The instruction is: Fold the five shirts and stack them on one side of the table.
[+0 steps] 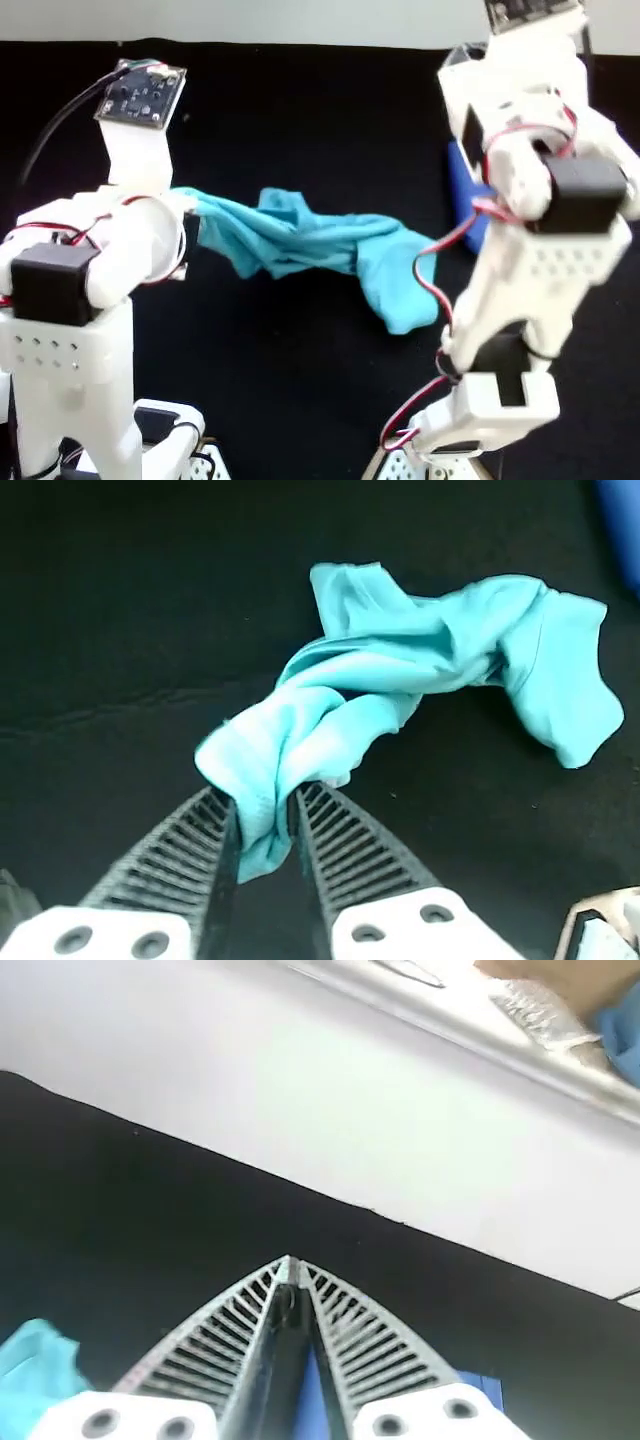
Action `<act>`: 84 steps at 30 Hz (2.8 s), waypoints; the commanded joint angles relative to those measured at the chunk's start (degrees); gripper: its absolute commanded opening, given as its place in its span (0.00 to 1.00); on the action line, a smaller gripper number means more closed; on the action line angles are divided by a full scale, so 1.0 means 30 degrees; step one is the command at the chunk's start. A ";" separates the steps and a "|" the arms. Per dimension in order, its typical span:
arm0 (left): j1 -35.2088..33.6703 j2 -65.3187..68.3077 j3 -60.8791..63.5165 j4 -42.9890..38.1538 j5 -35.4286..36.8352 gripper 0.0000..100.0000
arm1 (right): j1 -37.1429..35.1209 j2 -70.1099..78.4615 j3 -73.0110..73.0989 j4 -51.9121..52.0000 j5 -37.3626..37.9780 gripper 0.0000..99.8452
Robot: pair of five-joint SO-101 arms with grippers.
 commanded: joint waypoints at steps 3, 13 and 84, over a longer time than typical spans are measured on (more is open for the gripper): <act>-0.0220 0.1597 0.2828 -0.1319 0.0088 0.01 | -0.1158 0.3209 0.3326 -0.0454 0.0293 0.01; -0.3707 0.6432 0.3736 -0.6447 0.0088 0.01 | -0.3092 0.4762 0.6462 0.2974 -0.0527 0.09; -0.3707 0.2007 0.1626 -0.1231 0.0117 0.01 | -0.1685 0.5758 0.4762 -0.3150 0.1934 0.01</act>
